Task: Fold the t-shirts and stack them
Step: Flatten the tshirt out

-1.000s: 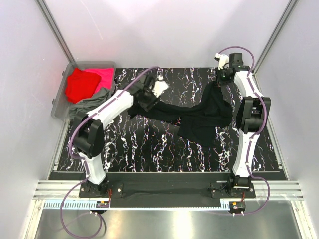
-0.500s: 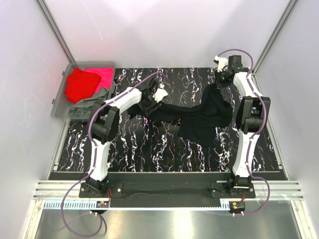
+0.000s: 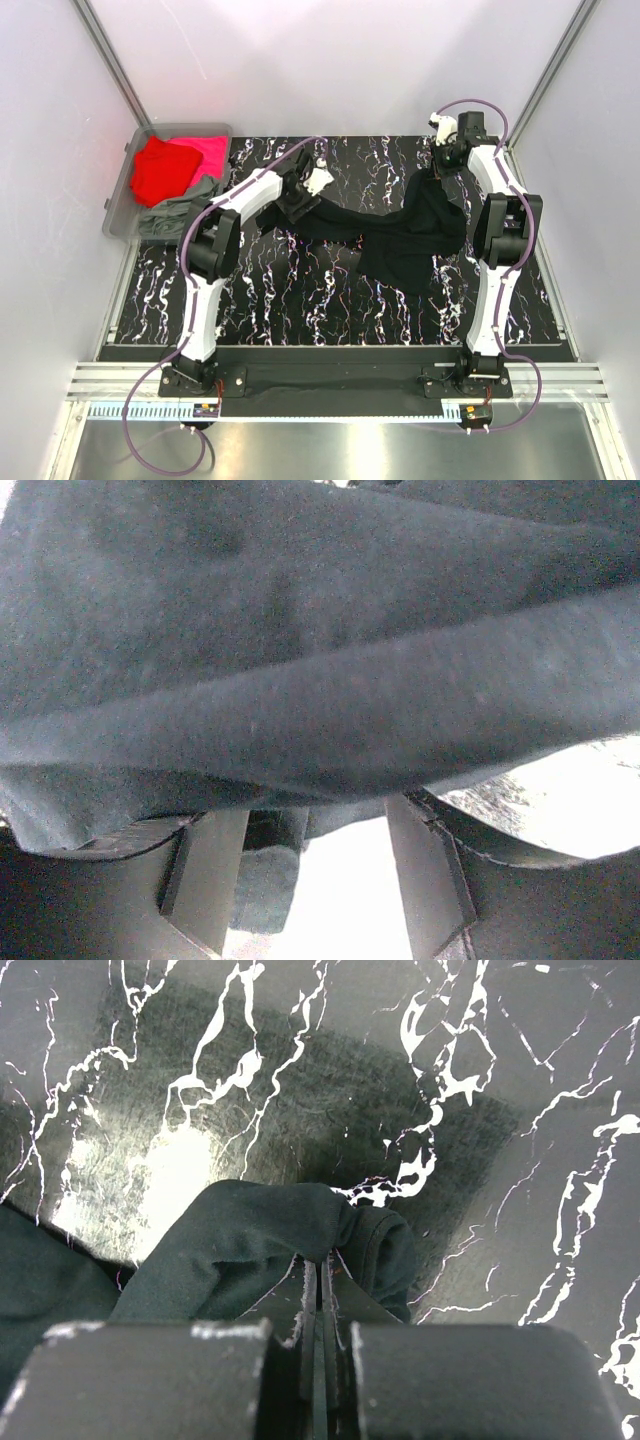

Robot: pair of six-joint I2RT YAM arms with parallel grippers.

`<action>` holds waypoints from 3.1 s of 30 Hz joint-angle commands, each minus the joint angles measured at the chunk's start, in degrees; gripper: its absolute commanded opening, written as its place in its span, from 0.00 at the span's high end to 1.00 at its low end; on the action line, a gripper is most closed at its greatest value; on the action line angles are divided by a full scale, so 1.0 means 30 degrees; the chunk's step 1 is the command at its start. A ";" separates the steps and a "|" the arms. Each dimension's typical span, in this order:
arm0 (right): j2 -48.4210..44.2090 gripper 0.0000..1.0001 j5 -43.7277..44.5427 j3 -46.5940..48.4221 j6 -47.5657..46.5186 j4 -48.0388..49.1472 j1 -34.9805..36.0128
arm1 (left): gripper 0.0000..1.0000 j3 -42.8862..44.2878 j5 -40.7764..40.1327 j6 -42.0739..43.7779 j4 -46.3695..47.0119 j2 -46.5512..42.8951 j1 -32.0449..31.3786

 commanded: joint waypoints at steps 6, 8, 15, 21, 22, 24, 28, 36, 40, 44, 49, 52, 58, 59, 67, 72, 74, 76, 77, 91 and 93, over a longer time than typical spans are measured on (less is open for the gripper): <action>-0.0983 1.00 -0.0244 -0.0468 0.0043 0.0157 -0.0103 | 0.46 0.0216 -0.0367 0.0503 0.0332 0.0272 0.0444; -0.0983 1.00 -0.0273 -0.0439 0.0073 0.0157 -0.0103 | 0.52 0.0274 -0.0338 0.0386 0.0332 0.0272 0.0561; -0.1012 1.00 -0.0302 -0.0410 0.0131 0.0157 -0.0103 | 0.72 0.0860 -0.0017 0.0210 0.0332 0.0301 0.0649; -0.1129 1.00 -0.0302 -0.0585 0.0131 0.0157 -0.0074 | 0.54 0.0803 0.0833 -0.0053 -0.0078 0.0214 0.0649; -0.1158 1.00 -0.0273 -0.0643 0.0102 0.0128 -0.0074 | 0.53 0.0831 0.0949 -0.0112 -0.0165 0.0184 0.0620; -0.1159 1.00 -0.0244 -0.0731 0.0073 0.0157 -0.0074 | 0.52 0.0890 0.1272 -0.0259 -0.0429 0.0067 0.0591; -0.1188 1.00 -0.0244 -0.0820 0.0073 0.0128 -0.0074 | 0.52 0.0978 0.1653 -0.0376 -0.0547 0.0125 0.0416; -0.1363 1.00 -0.0214 -0.1083 -0.0045 0.0128 -0.0074 | 0.56 0.1710 0.1888 -0.0376 -0.0489 0.0944 0.0180; -0.1364 1.00 -0.0273 -0.1171 -0.0015 0.0157 -0.0074 | 0.57 0.1681 0.1888 -0.0347 -0.0489 0.1150 0.0180; -0.1334 1.00 -0.0273 -0.1113 0.0014 0.0128 -0.0074 | 0.61 0.1389 0.1976 -0.0259 -0.0547 0.1150 0.0210; -0.1276 1.00 -0.0302 -0.1113 0.0043 0.0157 -0.0074 | 0.63 0.1330 0.1888 -0.0171 -0.0577 0.1297 0.0327; -0.1217 1.00 -0.0331 -0.1113 0.0073 0.0157 -0.0074 | 0.66 0.1388 0.1800 -0.0142 -0.0606 0.1443 0.0385; -0.1305 1.00 -0.0302 -0.1171 0.0102 0.0157 -0.0045 | 0.90 0.1592 0.1917 -0.0054 -0.0868 0.1414 0.0502; -0.1305 1.00 -0.0273 -0.1171 0.0131 0.0157 -0.0074 | 0.93 0.1622 0.1917 0.0004 -0.0898 0.1385 0.0561; -0.1832 1.00 0.0370 -0.1639 -0.0307 0.0157 -0.0074 | 1.00 0.2296 0.3088 0.0122 -0.1395 -0.0545 0.1176; -0.2096 1.00 0.0606 -0.2254 -0.0513 0.0157 -0.0132 | 1.00 0.1800 0.3382 0.0181 -0.1836 -0.2626 0.1293; -0.2184 1.00 0.0606 -0.2343 -0.0543 0.0157 -0.0132 | 1.00 0.1216 0.3412 0.0268 -0.1895 -0.3328 0.1323; -0.2272 1.00 0.0752 -0.2489 -0.0659 0.0128 -0.0162 | 1.00 0.0804 0.3411 0.0268 -0.1924 -0.3711 0.1352; -0.2301 1.00 0.0811 -0.2519 -0.0689 0.0157 -0.0191 | 1.00 0.0454 0.3354 0.0268 -0.1924 -0.4032 0.1381; -0.5465 0.46 0.0842 -0.4100 -0.2242 0.0099 -0.2153 | 1.00 -0.0369 0.3675 -0.0405 -0.1895 -0.3304 0.1323; -0.5175 0.48 -0.0002 -0.4102 -0.1981 -0.0367 -0.2474 | 1.00 -0.0399 0.3675 -0.0551 -0.1924 -0.3244 0.1294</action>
